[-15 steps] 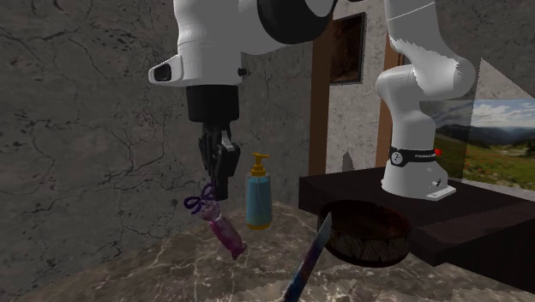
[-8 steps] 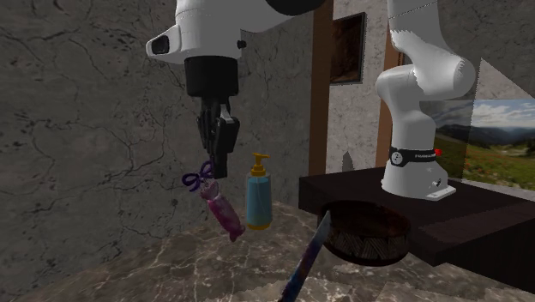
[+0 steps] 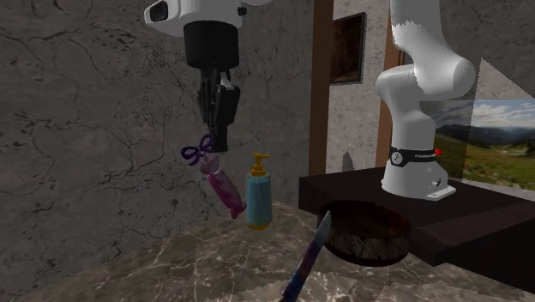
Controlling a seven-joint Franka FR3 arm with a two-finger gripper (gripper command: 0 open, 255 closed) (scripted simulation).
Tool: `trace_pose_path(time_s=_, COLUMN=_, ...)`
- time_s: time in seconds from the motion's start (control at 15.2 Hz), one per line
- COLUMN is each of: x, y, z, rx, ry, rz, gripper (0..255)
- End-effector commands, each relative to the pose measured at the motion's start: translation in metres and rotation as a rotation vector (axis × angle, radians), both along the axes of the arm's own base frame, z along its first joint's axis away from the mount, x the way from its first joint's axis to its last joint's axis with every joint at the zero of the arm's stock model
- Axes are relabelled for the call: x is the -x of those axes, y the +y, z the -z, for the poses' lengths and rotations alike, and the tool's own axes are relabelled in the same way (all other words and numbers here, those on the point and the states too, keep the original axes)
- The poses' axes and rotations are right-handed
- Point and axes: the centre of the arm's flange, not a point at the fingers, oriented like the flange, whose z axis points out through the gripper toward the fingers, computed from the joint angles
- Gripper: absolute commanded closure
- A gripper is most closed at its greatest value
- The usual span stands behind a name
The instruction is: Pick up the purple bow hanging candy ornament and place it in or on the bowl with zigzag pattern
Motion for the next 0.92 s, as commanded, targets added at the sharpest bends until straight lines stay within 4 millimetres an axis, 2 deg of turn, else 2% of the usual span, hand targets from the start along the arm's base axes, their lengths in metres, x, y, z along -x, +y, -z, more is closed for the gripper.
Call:
trace_pose_path(time_s=0.0, x=-0.001, y=0.000, z=-0.011, rx=0.000, ry=0.000, rz=0.000, gripper=255)
trace_pose_path(time_s=0.53, x=-0.001, y=0.000, z=-0.050, rx=0.000, ry=0.000, rz=0.000, gripper=255)
trace_pose_path(time_s=0.86, x=0.063, y=0.007, z=-0.064, rx=0.000, ry=0.000, rz=0.000, gripper=255)
